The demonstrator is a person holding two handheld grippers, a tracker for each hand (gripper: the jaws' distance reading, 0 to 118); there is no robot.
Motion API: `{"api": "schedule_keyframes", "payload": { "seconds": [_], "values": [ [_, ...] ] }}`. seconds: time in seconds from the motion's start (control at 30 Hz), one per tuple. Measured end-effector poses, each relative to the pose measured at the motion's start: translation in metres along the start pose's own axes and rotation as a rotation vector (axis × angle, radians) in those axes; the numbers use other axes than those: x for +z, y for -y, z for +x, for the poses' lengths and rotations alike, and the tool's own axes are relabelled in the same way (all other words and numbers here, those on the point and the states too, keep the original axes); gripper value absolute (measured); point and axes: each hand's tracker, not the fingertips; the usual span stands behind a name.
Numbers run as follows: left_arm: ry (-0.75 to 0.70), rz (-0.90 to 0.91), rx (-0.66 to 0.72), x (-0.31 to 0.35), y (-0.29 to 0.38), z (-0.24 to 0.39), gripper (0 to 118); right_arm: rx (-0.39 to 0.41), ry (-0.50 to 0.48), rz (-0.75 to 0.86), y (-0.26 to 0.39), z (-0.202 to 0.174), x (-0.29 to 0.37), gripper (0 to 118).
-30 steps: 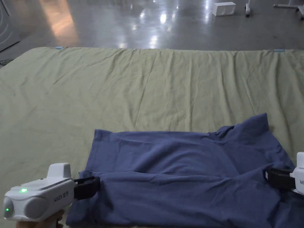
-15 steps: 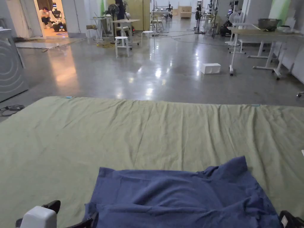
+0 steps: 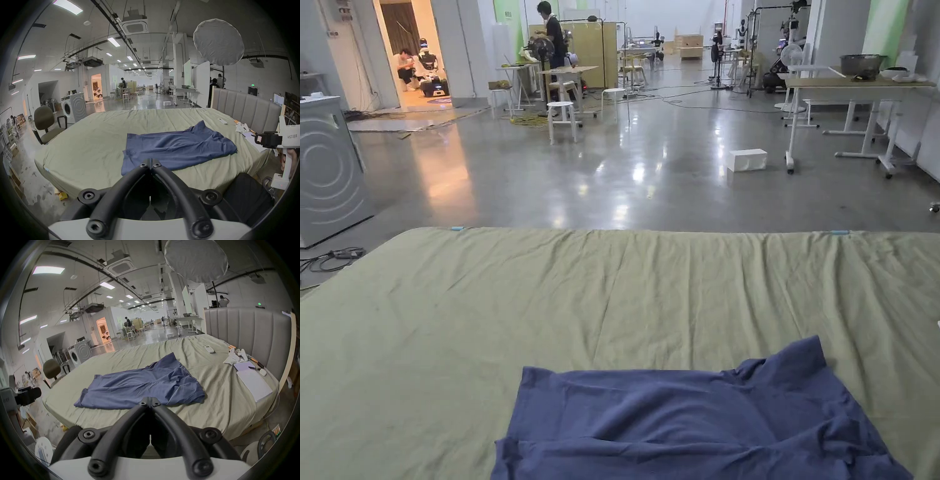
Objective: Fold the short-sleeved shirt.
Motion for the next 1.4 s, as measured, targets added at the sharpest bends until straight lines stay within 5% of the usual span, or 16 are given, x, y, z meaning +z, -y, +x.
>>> {"api": "schedule_keyframes", "payload": {
  "seconds": [0.6, 0.63, 0.7, 0.77, 1.1, 1.13, 1.2, 1.3, 1.4],
  "values": [
    [0.098, -0.061, 0.259, -0.068, 0.015, -0.07, 3, -0.065, -0.035, -0.061, 0.004, 0.008, -0.006, 0],
    [0.089, -0.068, 0.264, -0.081, 0.017, -0.074, 14, -0.058, -0.03, -0.072, 0.004, 0.008, -0.008, 0],
    [0.057, -0.114, 0.267, -0.11, 0.024, -0.082, 62, -0.052, -0.025, -0.093, 0.005, 0.009, -0.013, 0],
    [0.076, -0.136, 0.265, -0.143, 0.034, -0.091, 77, -0.05, -0.017, -0.108, 0.01, 0.013, -0.018, 0],
    [0.017, -0.378, 0.316, -0.258, 0.078, -0.121, 75, -0.022, -0.005, -0.182, 0.015, 0.012, -0.028, 0],
    [0.01, -0.37, 0.302, -0.256, 0.077, -0.116, 71, -0.019, -0.002, -0.189, 0.017, 0.013, -0.029, 0],
    [-0.019, -0.386, 0.162, -0.253, 0.074, -0.102, 42, -0.017, -0.003, -0.197, 0.02, 0.013, -0.03, 0],
    [-0.017, -0.412, 0.08, -0.256, 0.07, -0.089, 35, -0.025, -0.007, -0.214, 0.023, 0.014, -0.034, 0],
    [-0.03, -0.455, -0.092, -0.264, 0.068, -0.065, 15, -0.03, -0.001, -0.211, 0.023, 0.016, -0.035, 0]
  ]
}}
